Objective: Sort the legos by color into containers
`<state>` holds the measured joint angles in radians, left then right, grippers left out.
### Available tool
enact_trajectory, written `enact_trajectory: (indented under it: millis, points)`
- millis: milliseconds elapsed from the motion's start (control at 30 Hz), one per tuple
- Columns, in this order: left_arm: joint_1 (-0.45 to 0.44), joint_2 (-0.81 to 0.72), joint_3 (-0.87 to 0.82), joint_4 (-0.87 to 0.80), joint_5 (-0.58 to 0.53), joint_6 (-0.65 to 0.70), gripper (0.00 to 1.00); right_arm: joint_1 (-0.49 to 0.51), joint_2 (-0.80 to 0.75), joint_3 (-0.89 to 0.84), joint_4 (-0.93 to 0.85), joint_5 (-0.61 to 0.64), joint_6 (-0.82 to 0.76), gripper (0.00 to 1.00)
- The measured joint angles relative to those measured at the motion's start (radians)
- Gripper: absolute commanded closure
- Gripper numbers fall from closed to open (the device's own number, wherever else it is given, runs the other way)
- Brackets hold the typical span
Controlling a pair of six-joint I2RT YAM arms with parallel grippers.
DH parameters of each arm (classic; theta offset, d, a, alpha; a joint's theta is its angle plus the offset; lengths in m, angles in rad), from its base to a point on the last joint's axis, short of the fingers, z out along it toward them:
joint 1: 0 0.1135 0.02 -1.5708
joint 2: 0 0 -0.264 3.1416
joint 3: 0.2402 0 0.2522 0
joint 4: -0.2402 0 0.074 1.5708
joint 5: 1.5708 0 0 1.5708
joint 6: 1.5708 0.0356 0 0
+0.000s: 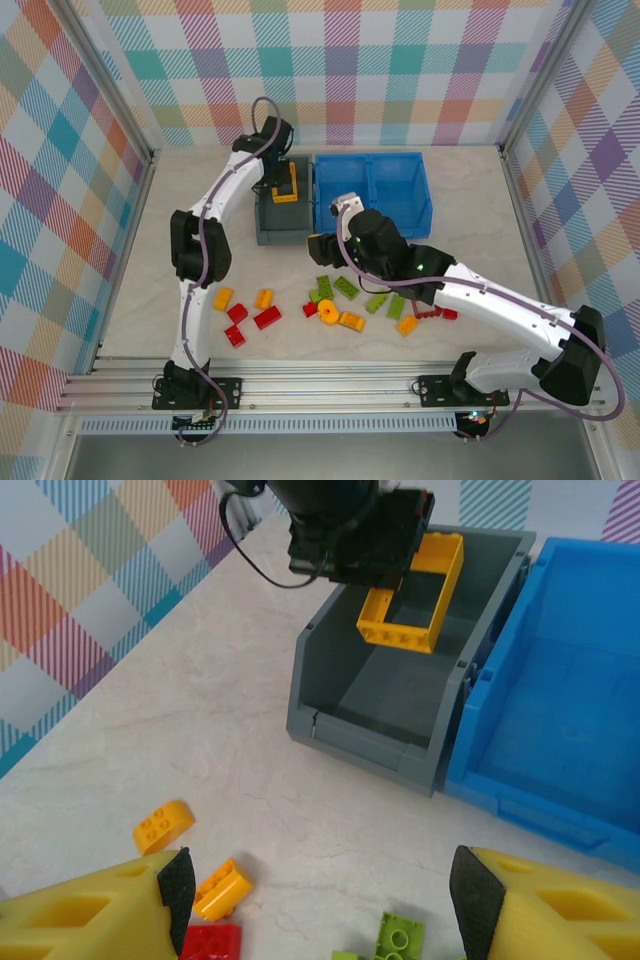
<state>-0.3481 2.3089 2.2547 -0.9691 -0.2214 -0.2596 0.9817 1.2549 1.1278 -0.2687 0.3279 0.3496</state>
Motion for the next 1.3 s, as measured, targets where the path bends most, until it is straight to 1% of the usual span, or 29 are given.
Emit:
enact_trajectory:
  millis: [233,367,400,467,533,667,867,967,1067,1167,1300]
  points:
    - [-0.002,0.109,0.055,0.007,0.037,0.012,1.00,0.000,-0.003,-0.002,-0.002,0.036,0.001,0.29]
    - [-0.002,0.157,0.081,0.026,0.061,0.011,0.99,-0.002,-0.042,-0.026,-0.014,0.054,0.009,0.29]
    - [-0.002,0.165,0.085,0.033,0.069,0.010,0.95,-0.004,-0.059,-0.037,-0.020,0.058,0.012,0.29]
    - [-0.003,0.171,0.087,0.037,0.084,0.008,0.82,-0.014,-0.092,-0.059,-0.041,0.069,0.029,0.29]
    - [-0.003,0.172,0.089,0.037,0.097,-0.003,0.75,-0.027,-0.122,-0.076,-0.074,0.085,0.055,0.29]
    - [-0.004,0.171,0.100,0.033,0.108,-0.012,0.70,-0.074,-0.165,-0.088,-0.193,0.136,0.138,0.31]
    - [-0.011,0.135,0.086,0.027,0.108,-0.028,0.67,-0.186,-0.214,-0.089,-0.500,0.185,0.370,0.38]
    - [-0.027,0.037,0.013,0.030,0.103,-0.060,0.64,-0.243,-0.217,-0.097,-0.657,0.183,0.499,0.38]
    - [-0.067,-0.137,-0.127,0.060,0.092,-0.104,0.64,-0.277,-0.241,-0.159,-0.771,0.155,0.624,0.42]
    - [-0.145,-0.373,-0.340,0.137,0.090,-0.161,0.63,-0.292,-0.304,-0.262,-0.821,0.108,0.730,0.43]
    - [-0.292,-0.678,-0.640,0.274,0.119,-0.200,0.54,-0.346,-0.359,-0.370,-0.821,0.040,0.848,0.44]
